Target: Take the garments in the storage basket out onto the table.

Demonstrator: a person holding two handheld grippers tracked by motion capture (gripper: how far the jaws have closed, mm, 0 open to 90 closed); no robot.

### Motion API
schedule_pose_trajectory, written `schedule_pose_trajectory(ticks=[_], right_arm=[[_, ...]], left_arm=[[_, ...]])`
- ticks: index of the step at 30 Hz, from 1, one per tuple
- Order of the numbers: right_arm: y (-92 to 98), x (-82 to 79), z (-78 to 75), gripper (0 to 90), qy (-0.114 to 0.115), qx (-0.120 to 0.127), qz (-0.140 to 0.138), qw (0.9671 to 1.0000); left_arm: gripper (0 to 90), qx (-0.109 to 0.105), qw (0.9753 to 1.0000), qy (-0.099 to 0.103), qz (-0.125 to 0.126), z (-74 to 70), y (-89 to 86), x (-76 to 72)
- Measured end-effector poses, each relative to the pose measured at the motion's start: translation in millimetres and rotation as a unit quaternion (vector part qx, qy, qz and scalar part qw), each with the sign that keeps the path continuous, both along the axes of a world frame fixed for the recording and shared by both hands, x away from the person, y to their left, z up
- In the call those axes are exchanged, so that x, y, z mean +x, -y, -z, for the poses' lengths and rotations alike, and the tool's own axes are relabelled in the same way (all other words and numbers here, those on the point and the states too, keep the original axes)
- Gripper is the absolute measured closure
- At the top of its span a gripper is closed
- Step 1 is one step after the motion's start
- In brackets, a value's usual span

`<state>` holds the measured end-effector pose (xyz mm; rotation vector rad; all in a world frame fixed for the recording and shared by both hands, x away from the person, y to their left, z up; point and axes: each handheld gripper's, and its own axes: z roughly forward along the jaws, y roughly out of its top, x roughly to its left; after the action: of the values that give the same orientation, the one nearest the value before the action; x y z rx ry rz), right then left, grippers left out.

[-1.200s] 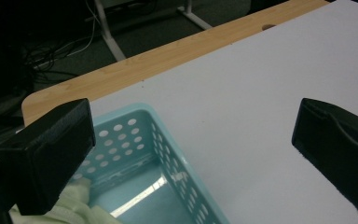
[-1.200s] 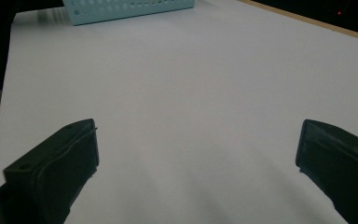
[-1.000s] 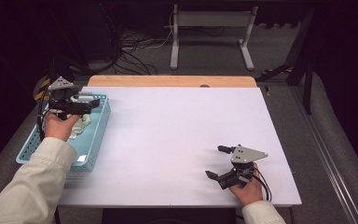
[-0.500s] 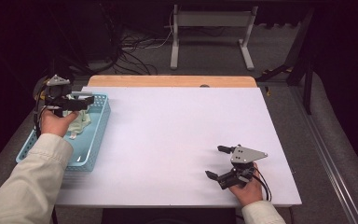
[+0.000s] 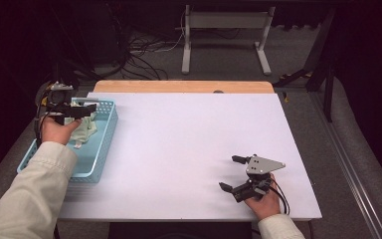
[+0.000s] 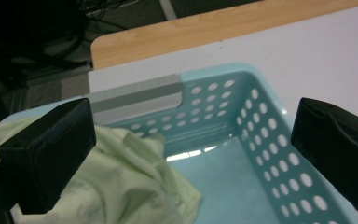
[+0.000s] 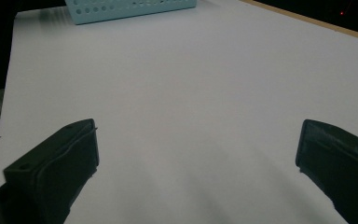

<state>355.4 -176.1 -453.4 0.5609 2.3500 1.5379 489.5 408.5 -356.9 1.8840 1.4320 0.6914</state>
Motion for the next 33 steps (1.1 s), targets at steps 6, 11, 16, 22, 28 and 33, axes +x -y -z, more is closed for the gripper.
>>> schedule_pose_trajectory(ticks=[6, 11, 16, 22, 28, 33], right_arm=[[0.0, 0.0, 0.0, 0.0, -0.001, 0.0, -0.002, 1.0], [-0.1, -0.1, 0.0, 0.0, -0.001, 0.0, -0.004, 1.0], [0.2, -0.3, -0.2, 0.0, -0.002, 0.002, -0.007, 1.0], [-0.1, -0.2, 0.0, 0.0, -0.002, 0.002, -0.008, 1.0], [-0.2, -0.1, 0.0, 0.0, -0.003, 0.002, -0.01, 0.9999], [-0.4, -0.3, 0.1, 0.0, -0.003, 0.002, -0.012, 0.9999]], left_arm=[[1.3, 0.013, 0.9993, -0.033, -0.016, 7.4, -1.6, 4.9], [1.5, 0.016, 0.9976, -0.06, -0.03, 14.0, -6.9, 8.9], [2.6, 0.022, 0.9959, -0.079, -0.039, 20.8, -12.6, 8.0], [4.7, 0.018, 0.9933, -0.104, -0.046, 27.2, -19.2, 8.8], [5.4, 0.019, 0.9902, -0.131, -0.045, 33.2, -18.5, 11.3], [6.5, 0.021, 0.9878, -0.145, -0.051, 38.0, -19.6, 12.9]])
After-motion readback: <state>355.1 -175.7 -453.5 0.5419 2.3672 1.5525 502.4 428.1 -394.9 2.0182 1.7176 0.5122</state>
